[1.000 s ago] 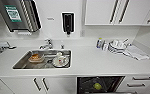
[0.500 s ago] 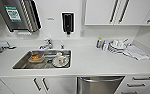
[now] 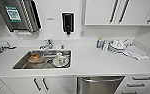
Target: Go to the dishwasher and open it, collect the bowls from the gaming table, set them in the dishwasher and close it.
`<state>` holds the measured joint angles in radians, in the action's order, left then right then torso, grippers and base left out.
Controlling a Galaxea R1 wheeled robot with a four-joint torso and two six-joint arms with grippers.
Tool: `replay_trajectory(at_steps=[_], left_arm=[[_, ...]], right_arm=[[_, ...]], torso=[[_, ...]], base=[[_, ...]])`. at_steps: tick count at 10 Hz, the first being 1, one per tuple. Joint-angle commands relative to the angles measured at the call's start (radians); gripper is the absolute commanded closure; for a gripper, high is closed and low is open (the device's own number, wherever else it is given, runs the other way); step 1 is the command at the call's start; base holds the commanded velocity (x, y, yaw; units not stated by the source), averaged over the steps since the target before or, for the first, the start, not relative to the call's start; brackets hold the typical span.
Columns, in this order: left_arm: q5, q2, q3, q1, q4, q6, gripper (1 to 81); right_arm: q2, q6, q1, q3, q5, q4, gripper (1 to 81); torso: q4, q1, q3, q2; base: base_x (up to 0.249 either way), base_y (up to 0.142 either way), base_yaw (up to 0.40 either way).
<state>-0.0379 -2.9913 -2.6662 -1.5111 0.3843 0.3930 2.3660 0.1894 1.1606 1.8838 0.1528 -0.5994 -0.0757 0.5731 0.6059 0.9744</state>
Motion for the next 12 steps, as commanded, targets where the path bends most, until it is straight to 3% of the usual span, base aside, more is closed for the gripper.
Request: replay_trajectory(at_steps=[1, 3, 5, 7, 10, 12], left_arm=[[0.047, 0.014, 0.005, 0.015, 0.001, -0.005, 1.0], [0.0, 0.018, 0.005, 0.015, 0.004, -0.006, 1.0], [-0.005, 0.021, 0.002, 0.016, 0.03, -0.006, 1.0], [-0.048, 0.026, 0.002, 0.022, 0.033, -0.006, 1.0], [-0.05, 0.015, 0.002, 0.024, 0.031, -0.005, 1.0], [-0.05, 0.008, 0.002, 0.028, 0.024, -0.003, 1.0]], right_arm=[[0.169, -0.107, 0.163, 0.248, -0.025, 0.369, 1.0], [0.172, -0.107, 0.208, 0.244, -0.099, 0.461, 1.0], [0.186, -0.104, 0.247, 0.244, -0.154, 0.549, 1.0], [0.213, -0.099, 0.265, 0.273, -0.157, 0.555, 1.0], [0.314, -0.105, 0.279, 0.417, -0.197, 0.563, 1.0], [0.412, -0.114, 0.284, 0.533, -0.2, 0.625, 1.0]], torso=[[0.0, 0.0, 0.0, 0.0], [0.0, 0.0, 0.0, 0.0], [0.0, 0.0, 0.0, 0.0], [0.0, 0.0, 0.0, 0.0], [0.0, 0.0, -0.001, 0.0], [0.0, 0.0, -0.001, 0.0]], base=[[0.0, 0.0, 0.0], [0.0, 0.0, 0.0], [0.0, 0.0, 0.0], [0.0, 0.0, 0.0], [0.0, 0.0, 0.0], [0.0, 0.0, 0.0]])
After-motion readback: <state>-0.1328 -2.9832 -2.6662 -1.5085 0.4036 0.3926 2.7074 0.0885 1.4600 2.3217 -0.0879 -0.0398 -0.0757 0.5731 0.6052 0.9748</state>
